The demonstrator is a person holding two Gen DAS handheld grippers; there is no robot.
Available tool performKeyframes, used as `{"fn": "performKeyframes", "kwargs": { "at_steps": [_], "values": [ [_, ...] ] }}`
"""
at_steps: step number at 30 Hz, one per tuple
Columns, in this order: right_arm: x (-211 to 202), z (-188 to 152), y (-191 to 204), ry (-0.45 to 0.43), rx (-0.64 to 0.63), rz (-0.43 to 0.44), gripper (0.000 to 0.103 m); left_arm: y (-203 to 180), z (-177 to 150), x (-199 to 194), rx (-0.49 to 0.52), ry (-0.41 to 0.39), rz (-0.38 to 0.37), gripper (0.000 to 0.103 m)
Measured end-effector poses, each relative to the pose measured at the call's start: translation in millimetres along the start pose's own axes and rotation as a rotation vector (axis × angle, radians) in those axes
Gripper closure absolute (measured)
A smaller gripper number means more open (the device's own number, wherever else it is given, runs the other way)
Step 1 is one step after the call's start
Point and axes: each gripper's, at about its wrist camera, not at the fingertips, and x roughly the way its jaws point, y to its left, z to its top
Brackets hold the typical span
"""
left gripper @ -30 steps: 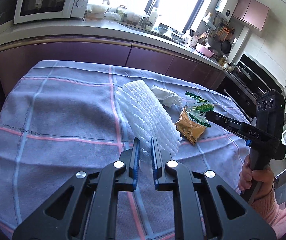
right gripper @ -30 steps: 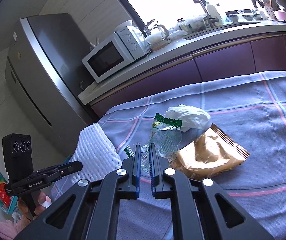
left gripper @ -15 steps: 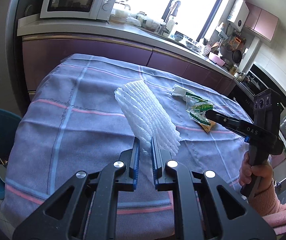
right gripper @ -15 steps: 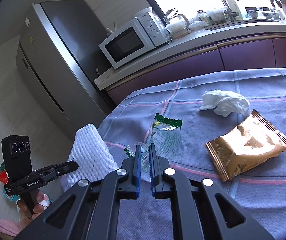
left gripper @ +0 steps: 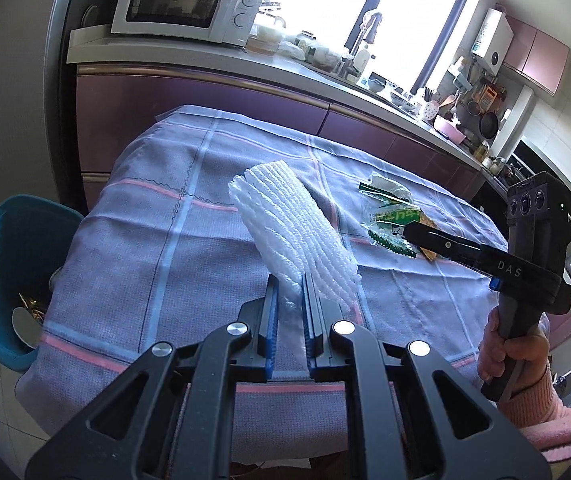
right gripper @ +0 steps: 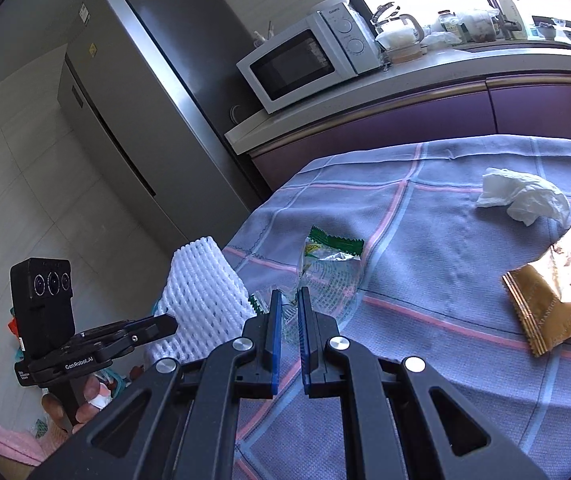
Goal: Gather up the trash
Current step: 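Carry the foam net and plastic bag over the teal bin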
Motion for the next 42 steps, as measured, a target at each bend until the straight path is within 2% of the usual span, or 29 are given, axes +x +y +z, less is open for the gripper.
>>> {"fn": "performKeyframes", "kwargs": {
  "at_steps": [22, 42],
  "values": [
    [54.6, 4.7, 56.4, 0.088, -0.103, 0.101, 0.096, 52.4, -8.9, -49.9, -0.080, -0.076, 0.104, 0.091],
    [105.8, 10.2, 102.3, 0.164, -0.176, 0.184, 0.096, 97.5, -9.1, -79.7, -0.151, -0.129, 0.208, 0.092]
  ]
}}
